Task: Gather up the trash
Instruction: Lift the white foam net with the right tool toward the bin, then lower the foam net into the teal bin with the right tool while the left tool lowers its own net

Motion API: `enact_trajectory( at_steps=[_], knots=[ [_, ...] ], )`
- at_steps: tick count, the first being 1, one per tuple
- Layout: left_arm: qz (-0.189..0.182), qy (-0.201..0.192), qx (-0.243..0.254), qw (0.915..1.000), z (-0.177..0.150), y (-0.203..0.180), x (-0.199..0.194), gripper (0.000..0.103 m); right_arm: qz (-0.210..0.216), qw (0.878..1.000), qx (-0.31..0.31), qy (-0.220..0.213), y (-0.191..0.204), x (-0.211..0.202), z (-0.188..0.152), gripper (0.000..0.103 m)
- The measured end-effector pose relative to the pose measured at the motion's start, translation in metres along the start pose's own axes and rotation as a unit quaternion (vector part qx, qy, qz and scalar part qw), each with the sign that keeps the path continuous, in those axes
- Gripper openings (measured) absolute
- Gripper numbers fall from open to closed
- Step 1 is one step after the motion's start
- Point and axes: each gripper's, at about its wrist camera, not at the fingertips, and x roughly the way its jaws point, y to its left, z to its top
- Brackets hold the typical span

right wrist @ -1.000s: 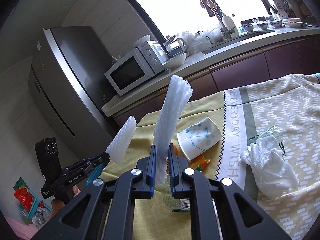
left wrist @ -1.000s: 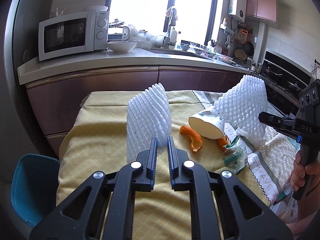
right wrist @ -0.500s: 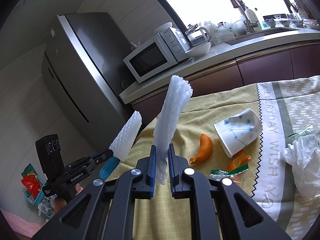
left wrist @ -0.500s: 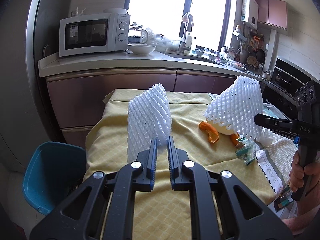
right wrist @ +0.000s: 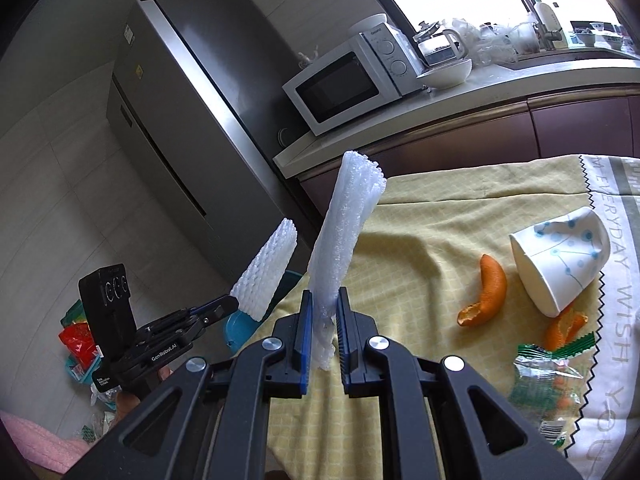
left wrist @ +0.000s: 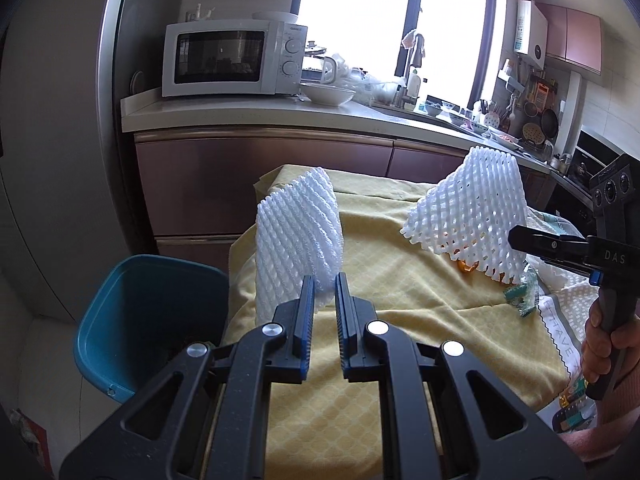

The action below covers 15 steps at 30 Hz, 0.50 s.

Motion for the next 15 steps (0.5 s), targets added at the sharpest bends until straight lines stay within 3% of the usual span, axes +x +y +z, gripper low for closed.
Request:
enact_trajectory(
  at_steps=[15],
  knots=[
    [0.058, 0.004, -0.038, 0.9976, -0.015, 0.057, -0.02, 0.011, 0.044, 0.998, -0.03, 0.046, 0.036, 0.053, 0.007, 0.011]
  ],
)
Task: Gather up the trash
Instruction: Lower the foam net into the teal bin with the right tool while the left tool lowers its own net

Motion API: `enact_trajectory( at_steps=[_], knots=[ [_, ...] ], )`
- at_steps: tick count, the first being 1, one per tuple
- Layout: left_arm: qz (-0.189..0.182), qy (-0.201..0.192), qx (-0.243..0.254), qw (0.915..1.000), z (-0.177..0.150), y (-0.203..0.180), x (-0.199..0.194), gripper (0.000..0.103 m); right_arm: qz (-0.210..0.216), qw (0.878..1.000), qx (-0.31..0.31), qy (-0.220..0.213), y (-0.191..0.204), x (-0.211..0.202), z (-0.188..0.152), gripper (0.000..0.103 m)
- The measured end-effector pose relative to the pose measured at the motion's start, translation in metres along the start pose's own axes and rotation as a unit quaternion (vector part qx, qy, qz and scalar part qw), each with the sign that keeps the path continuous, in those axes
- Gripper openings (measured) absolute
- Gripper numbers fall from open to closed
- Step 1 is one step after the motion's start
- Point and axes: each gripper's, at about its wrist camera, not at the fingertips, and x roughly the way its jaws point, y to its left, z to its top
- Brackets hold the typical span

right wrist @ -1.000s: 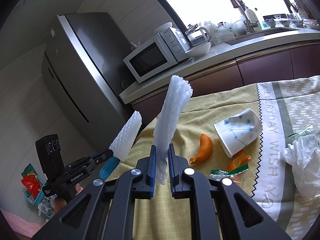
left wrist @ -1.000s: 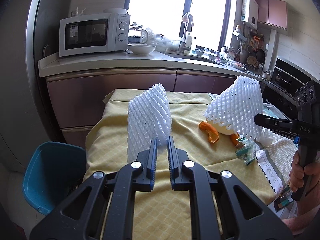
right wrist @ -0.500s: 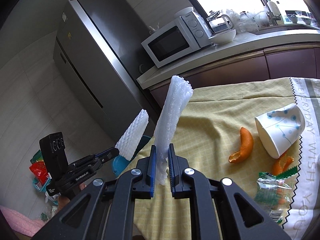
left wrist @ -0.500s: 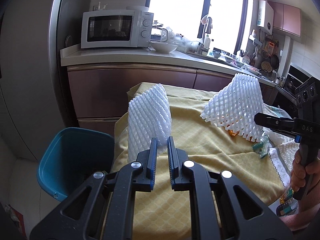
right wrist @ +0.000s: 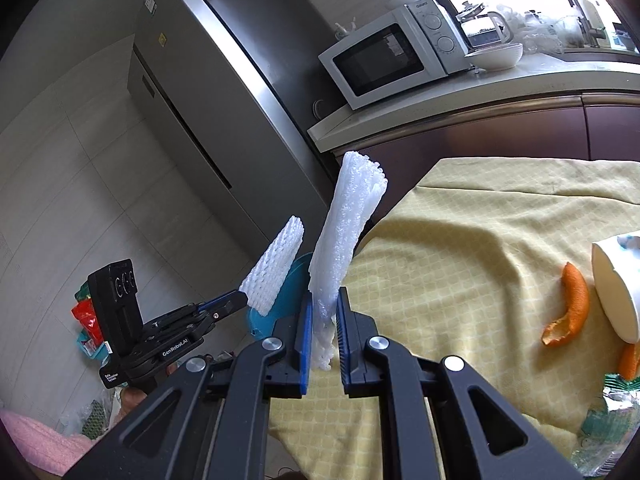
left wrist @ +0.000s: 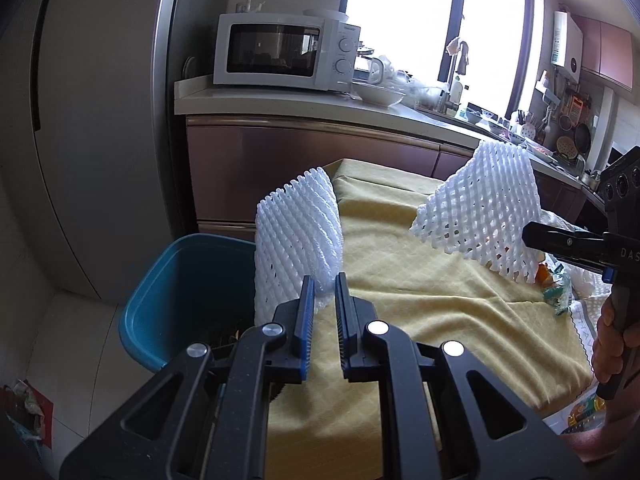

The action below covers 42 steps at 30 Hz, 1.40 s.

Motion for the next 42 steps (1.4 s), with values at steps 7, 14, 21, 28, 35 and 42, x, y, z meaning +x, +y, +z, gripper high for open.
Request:
enact_trajectory(
  at_steps=[7, 14, 21, 28, 35, 42],
  knots=[
    [0.019, 0.006, -0.015, 0.9997, -0.006, 0.02, -0.001, 0.011, 0.017, 0.999, -0.017, 0.022, 0.018, 0.023, 0.006, 0.011],
    [0.035, 0.015, -0.03, 0.9988, -0.013, 0.037, 0.002, 0.011, 0.028, 0.998, -0.025, 0.043, 0.028, 0.044, 0.012, 0.011],
    [0.045, 0.029, -0.041, 0.9977, -0.021, 0.049, 0.011, 0.011, 0.035, 0.997, -0.03, 0.063, 0.038, 0.064, 0.016, 0.011],
    [0.057, 0.04, -0.055, 0.9961, -0.026, 0.059, 0.021, 0.011, 0.041, 0.995, -0.039, 0.083, 0.049, 0.085, 0.017, 0.011],
    [0.065, 0.05, -0.066, 0.9944, -0.033, 0.069, 0.029, 0.011, 0.04, 0.994, -0.036, 0.099, 0.052, 0.103, 0.019, 0.011],
    [0.068, 0.059, -0.075, 0.9931, -0.038, 0.076, 0.035, 0.011, 0.036, 0.992, -0.037, 0.119, 0.055, 0.122, 0.017, 0.011]
  ],
)
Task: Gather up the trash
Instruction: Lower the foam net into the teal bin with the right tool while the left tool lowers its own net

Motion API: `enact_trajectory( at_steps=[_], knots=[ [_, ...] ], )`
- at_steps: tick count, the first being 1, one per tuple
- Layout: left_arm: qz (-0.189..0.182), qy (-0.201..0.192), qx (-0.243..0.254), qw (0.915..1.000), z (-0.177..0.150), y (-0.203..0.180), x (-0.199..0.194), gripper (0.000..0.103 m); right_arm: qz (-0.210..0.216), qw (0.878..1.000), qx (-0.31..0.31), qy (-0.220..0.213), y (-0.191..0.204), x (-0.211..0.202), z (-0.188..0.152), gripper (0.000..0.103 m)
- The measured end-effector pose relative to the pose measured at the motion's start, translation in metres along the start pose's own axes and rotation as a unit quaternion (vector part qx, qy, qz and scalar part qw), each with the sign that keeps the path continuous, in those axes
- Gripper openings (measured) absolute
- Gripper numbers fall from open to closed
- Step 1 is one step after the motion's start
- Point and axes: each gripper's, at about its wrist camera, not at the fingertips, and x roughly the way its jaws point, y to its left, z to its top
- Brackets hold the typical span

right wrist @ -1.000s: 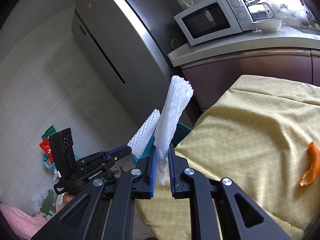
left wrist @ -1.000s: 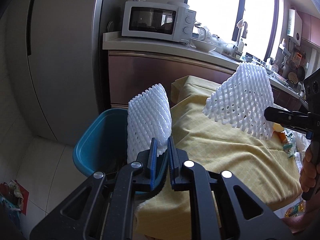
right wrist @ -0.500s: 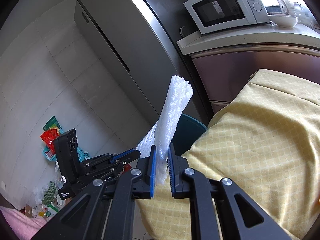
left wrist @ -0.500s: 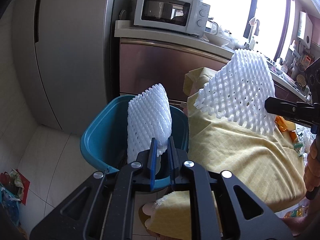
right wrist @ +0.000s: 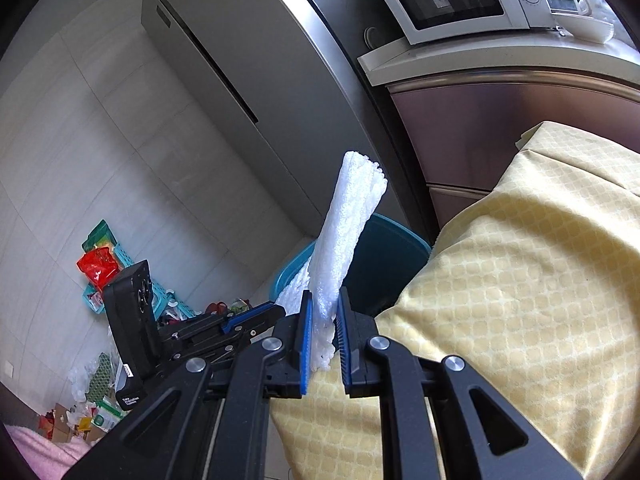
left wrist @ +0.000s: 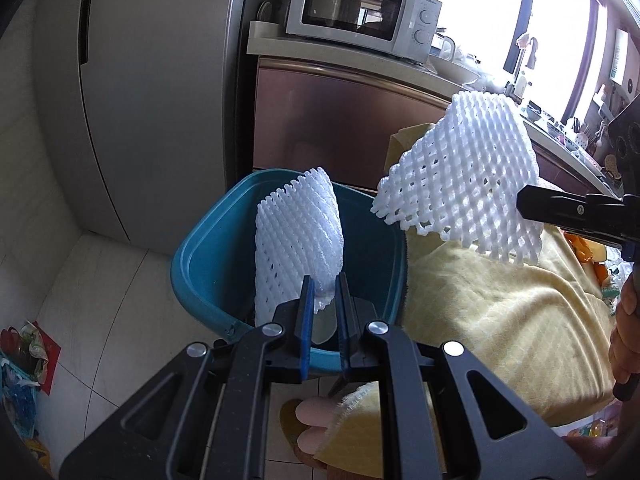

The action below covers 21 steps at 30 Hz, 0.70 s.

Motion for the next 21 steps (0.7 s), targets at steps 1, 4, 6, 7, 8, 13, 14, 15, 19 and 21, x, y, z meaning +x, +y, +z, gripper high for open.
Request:
enact_trajectory(
  at_steps=[1, 4, 6, 7, 8, 13, 14, 15, 19, 21],
  knots=[
    [0.0, 0.001, -0.001, 1.0, 0.0, 0.001, 0.001, 0.012, -0.002, 1.0, 0.001, 0.003, 0.0, 0.003, 0.0, 0.011],
    [0.002, 0.005, -0.005, 1.0, -0.001, 0.005, 0.005, 0.012, -0.006, 1.0, 0.003, 0.011, 0.0, 0.012, 0.001, 0.012],
    [0.001, 0.008, -0.009, 0.9999, -0.001, 0.007, 0.008, 0.012, -0.008, 1.0, 0.003, 0.017, 0.0, 0.019, 0.001, 0.012],
    [0.001, 0.009, -0.01, 0.9999, -0.004, 0.008, 0.007, 0.012, -0.009, 1.0, 0.002, 0.018, 0.0, 0.022, 0.001, 0.012],
    [0.002, 0.01, -0.011, 0.9999, -0.004, 0.008, 0.009, 0.012, -0.011, 1.0, 0.001, 0.021, 0.001, 0.026, 0.001, 0.012],
    [0.006, 0.013, -0.017, 0.9998, -0.003, 0.011, 0.014, 0.012, -0.01, 0.999, 0.008, 0.033, -0.001, 0.042, 0.004, 0.011],
    [0.006, 0.013, -0.018, 0.9997, -0.003, 0.011, 0.015, 0.012, -0.009, 0.999, 0.011, 0.035, -0.001, 0.046, 0.005, 0.011],
    [0.007, 0.014, -0.018, 0.9997, -0.003, 0.012, 0.016, 0.012, -0.008, 0.999, 0.012, 0.037, -0.002, 0.049, 0.005, 0.011],
    [0.009, 0.018, -0.02, 0.9996, -0.004, 0.012, 0.02, 0.012, -0.008, 0.999, 0.018, 0.044, -0.002, 0.062, 0.008, 0.011],
    [0.01, 0.02, -0.021, 0.9995, -0.003, 0.012, 0.023, 0.012, -0.009, 0.999, 0.021, 0.049, -0.002, 0.068, 0.008, 0.011]
  ],
)
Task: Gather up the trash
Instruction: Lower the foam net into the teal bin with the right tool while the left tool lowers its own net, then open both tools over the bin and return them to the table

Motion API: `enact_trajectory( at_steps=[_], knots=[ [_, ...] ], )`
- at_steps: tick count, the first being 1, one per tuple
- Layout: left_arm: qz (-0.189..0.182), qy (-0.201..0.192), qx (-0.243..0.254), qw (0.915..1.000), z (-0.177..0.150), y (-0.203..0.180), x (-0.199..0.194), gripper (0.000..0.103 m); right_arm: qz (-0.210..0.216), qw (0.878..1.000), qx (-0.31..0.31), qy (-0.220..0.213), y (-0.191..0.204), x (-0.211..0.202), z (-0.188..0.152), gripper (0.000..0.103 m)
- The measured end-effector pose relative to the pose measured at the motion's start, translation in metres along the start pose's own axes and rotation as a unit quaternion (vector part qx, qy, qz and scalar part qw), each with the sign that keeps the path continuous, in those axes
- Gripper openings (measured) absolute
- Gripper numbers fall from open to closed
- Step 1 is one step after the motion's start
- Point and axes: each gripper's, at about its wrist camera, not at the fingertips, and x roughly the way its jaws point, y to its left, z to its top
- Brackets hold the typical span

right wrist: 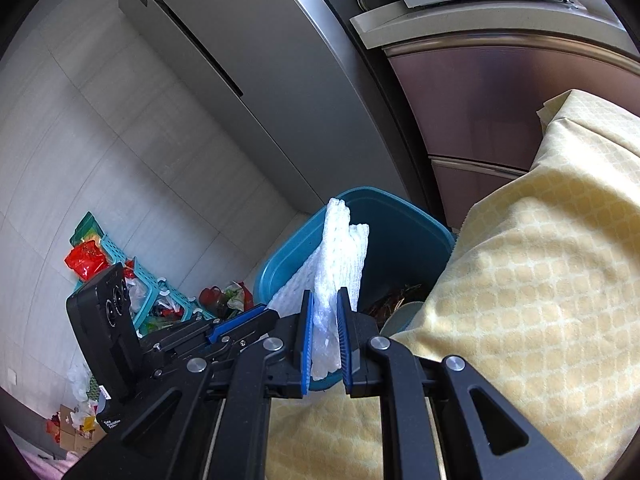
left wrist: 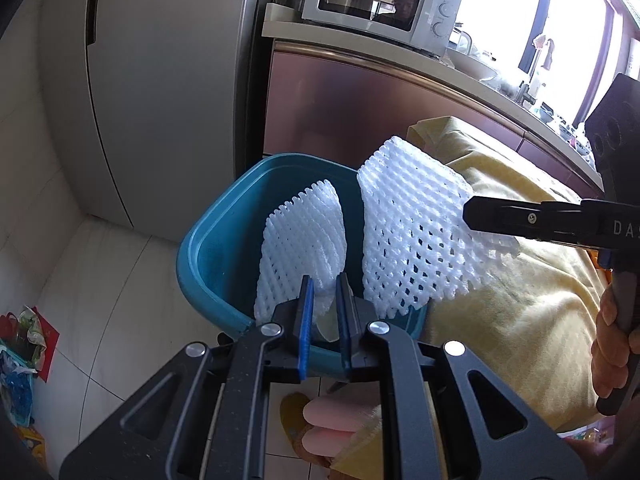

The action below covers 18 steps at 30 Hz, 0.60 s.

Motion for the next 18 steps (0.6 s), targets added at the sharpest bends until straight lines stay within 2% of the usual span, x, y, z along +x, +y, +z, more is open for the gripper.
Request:
enact_trajectory(
  at_steps=[8, 12, 18],
  knots=[
    [0.008, 0.004, -0.009, 0.9999, 0.001, 0.003, 0.009, 0.013, -0.007, 1.0, 0.017, 0.014, -0.004, 0.022, 0.001, 0.012],
    [0.01, 0.006, -0.015, 0.9998, 0.001, 0.003, 0.013, 0.02, -0.01, 0.999, 0.028, 0.02, -0.007, 0.027, 0.001, 0.019],
    [0.012, 0.004, -0.018, 0.9998, 0.001, 0.003, 0.015, 0.028, -0.015, 0.999, 0.031, 0.011, -0.013, 0.019, -0.001, 0.022]
  ],
)
